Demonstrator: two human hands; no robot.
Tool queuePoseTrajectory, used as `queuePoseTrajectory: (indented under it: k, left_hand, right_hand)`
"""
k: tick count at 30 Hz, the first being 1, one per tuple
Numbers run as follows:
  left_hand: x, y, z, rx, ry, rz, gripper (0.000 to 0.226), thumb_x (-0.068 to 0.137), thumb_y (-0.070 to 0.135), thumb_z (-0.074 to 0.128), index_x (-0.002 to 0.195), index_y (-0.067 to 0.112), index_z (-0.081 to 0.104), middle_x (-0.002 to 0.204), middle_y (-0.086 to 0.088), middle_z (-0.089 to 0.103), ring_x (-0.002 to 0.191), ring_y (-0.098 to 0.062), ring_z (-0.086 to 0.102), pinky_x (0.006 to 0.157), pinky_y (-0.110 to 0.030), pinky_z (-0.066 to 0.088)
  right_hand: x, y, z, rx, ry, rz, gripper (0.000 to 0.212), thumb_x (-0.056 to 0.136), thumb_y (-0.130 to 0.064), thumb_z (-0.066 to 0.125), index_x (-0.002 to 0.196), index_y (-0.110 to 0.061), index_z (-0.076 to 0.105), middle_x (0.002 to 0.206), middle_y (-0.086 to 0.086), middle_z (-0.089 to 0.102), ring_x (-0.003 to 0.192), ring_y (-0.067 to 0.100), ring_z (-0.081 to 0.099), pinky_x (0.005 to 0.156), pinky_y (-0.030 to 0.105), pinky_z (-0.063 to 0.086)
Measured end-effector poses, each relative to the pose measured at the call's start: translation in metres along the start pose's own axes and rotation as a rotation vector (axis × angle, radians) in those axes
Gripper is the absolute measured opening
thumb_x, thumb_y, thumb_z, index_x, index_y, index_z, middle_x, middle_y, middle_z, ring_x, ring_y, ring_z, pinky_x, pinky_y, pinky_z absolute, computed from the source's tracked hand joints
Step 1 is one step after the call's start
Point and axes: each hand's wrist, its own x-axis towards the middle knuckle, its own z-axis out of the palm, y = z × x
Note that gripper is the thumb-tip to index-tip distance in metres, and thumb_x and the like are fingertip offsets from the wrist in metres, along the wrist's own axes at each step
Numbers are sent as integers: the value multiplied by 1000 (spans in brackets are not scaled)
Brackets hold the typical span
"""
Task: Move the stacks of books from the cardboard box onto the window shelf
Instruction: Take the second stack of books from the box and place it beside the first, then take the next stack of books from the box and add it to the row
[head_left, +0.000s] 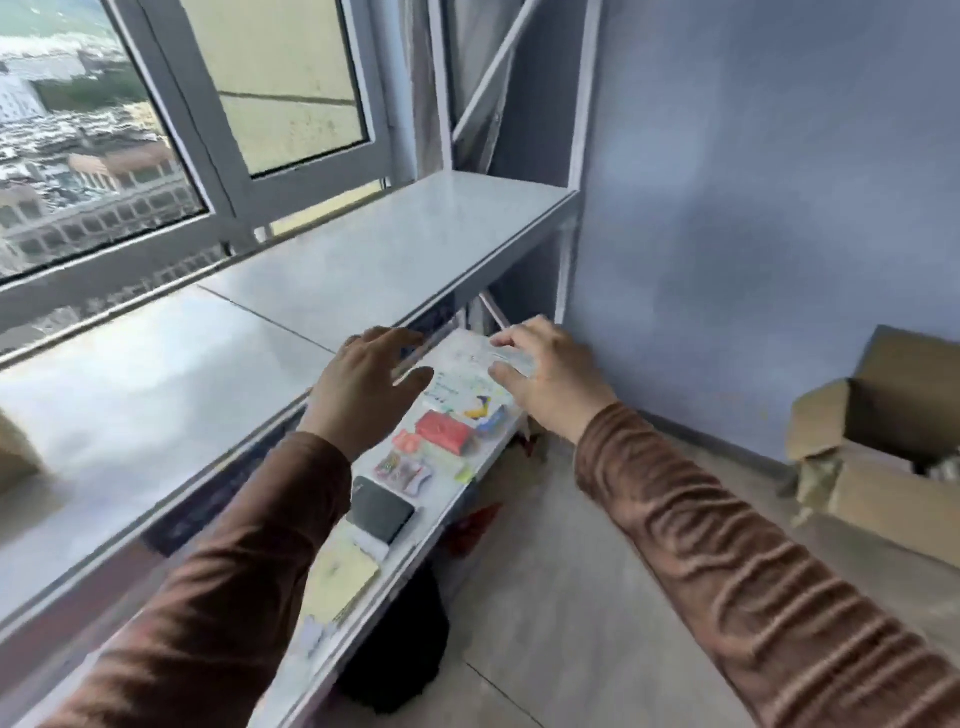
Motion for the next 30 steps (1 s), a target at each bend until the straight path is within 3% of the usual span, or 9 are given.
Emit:
queuePoseTrajectory:
  k: [9,13,16,21,30]
  left_hand:
    - [8,233,186,-84,-297,186,38,91,31,69,127,18,68,131,-7,64,122,-28,59,103,-34,41]
    - [9,313,259,-121,-408,216,41,89,28,72,128,15,68,132,-8,64,122,-26,60,104,-26,34]
    - [14,364,306,-148,-498,235,40,89,29,71,128,18,67,133,-5,63,123,-24,59,106,-29,39]
    - [37,435,390,-188,-596,261,39,91,35,66,127,24,66,132,0,61,106,-23,61,89,-29,43]
    - [112,531,541,-237,-754,226,43,94,35,61,136,21,60,139,-3,59,125,-22,56,100,-30,40]
  right_hand:
    - [-133,238,-116,-135,-45,291,35,92,-44,61,122,-28,65,128,-3,60,120,20,55,93,34,40]
    - [-182,329,-156,-143,-65,409,36,93,-43,60,124,-25,64,128,-1,59,120,21,55,93,32,40]
    - [-208,389,-177,-139,-64,499,35,93,-43,59,123,-25,64,127,-1,59,117,22,55,91,33,40]
    - [-225,488,-197,-127,-99,628,35,95,-43,57,124,-25,62,130,1,55,120,24,51,98,42,44]
    - [-214,659,-213,-95,-177,818,39,95,-37,59,131,-22,57,137,3,54,123,23,52,94,33,44]
